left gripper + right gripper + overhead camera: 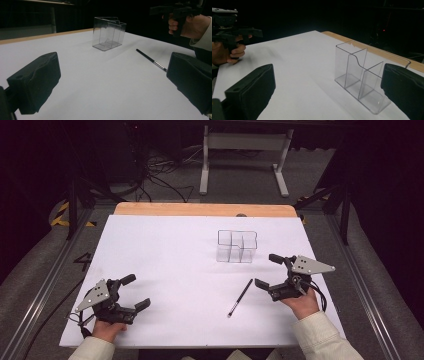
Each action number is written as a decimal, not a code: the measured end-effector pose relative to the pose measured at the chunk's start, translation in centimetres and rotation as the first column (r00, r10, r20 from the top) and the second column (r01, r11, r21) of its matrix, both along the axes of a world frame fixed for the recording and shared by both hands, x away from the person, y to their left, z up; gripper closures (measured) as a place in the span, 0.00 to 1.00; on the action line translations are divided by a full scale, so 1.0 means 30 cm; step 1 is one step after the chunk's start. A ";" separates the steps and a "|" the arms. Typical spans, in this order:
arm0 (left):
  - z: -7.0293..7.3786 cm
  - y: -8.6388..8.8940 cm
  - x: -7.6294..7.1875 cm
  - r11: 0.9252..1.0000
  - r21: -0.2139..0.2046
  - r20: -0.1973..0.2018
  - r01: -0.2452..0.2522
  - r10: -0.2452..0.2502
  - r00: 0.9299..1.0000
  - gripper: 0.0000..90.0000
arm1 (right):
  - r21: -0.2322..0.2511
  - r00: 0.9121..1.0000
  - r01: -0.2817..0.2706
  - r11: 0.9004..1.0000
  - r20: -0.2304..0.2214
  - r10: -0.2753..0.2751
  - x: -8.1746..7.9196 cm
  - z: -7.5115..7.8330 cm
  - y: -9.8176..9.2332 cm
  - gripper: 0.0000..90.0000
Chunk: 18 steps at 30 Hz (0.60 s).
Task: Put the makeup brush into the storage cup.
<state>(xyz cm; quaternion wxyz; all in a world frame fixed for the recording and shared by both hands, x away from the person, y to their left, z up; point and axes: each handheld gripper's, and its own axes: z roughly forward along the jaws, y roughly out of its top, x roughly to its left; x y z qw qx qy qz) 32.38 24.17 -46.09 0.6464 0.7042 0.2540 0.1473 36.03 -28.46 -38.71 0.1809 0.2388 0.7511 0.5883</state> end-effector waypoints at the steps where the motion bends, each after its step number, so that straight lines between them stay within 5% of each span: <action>1: 0.000 -0.002 0.000 1.000 -0.003 -0.003 0.004 -0.004 1.000 0.00 | -0.001 1.000 -0.006 1.000 -0.004 0.006 0.004 0.002 0.003 0.00; 7: -0.004 0.006 0.009 0.999 -0.029 -0.062 0.034 -0.036 0.997 0.00 | -0.025 1.000 -0.021 0.999 -0.009 0.021 0.023 0.022 0.022 0.00; 18: -0.004 0.001 0.004 0.998 -0.012 -0.037 0.064 -0.065 0.997 0.00 | -0.109 0.999 -0.050 0.993 -0.007 0.049 0.048 0.067 0.061 0.01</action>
